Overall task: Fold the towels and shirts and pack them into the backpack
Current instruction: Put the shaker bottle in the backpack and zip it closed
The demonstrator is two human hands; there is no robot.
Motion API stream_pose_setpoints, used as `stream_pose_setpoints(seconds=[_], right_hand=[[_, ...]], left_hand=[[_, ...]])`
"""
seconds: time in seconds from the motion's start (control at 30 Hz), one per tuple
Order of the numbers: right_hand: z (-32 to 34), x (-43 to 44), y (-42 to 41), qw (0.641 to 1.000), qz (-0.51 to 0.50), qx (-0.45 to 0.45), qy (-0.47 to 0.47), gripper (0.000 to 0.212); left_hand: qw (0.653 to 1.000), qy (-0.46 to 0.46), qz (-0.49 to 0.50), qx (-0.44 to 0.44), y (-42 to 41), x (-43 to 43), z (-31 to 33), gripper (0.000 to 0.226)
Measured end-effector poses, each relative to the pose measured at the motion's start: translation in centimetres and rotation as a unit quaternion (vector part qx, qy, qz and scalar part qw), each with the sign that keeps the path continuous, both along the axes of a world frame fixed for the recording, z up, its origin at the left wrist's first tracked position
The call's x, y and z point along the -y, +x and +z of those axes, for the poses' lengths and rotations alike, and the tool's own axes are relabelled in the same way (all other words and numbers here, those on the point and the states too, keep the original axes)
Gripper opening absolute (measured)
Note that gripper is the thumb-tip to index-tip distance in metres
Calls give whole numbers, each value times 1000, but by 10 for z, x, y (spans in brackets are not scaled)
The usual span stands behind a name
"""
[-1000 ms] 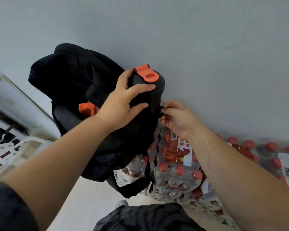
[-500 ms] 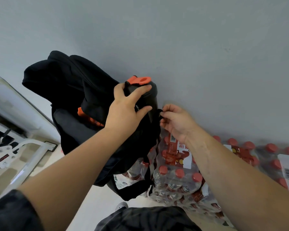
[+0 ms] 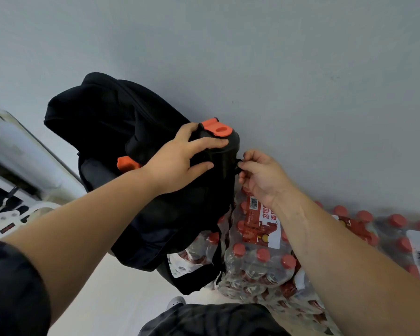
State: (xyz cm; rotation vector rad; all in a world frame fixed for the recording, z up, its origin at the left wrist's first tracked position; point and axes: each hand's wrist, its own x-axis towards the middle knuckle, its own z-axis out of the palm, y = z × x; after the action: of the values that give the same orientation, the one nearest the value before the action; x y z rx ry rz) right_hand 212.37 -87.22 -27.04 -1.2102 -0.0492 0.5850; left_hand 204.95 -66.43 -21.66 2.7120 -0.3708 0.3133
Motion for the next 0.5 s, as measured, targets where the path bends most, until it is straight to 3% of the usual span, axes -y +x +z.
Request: stream_pose_setpoints(seconds=[0.13,0.3,0.5], right_hand=[[0,-1,2,1000,3,-1,-8,32],[0,-1,4,1000,12,3,1,32],[-2,4,3,1000,11,2,-2,33]], left_hand=[[999,2,46,-9,-4,4,-4,56],[993,-103,49,-33,6,10,5,39],[995,-81,-6,-57,6,6,-5,37]])
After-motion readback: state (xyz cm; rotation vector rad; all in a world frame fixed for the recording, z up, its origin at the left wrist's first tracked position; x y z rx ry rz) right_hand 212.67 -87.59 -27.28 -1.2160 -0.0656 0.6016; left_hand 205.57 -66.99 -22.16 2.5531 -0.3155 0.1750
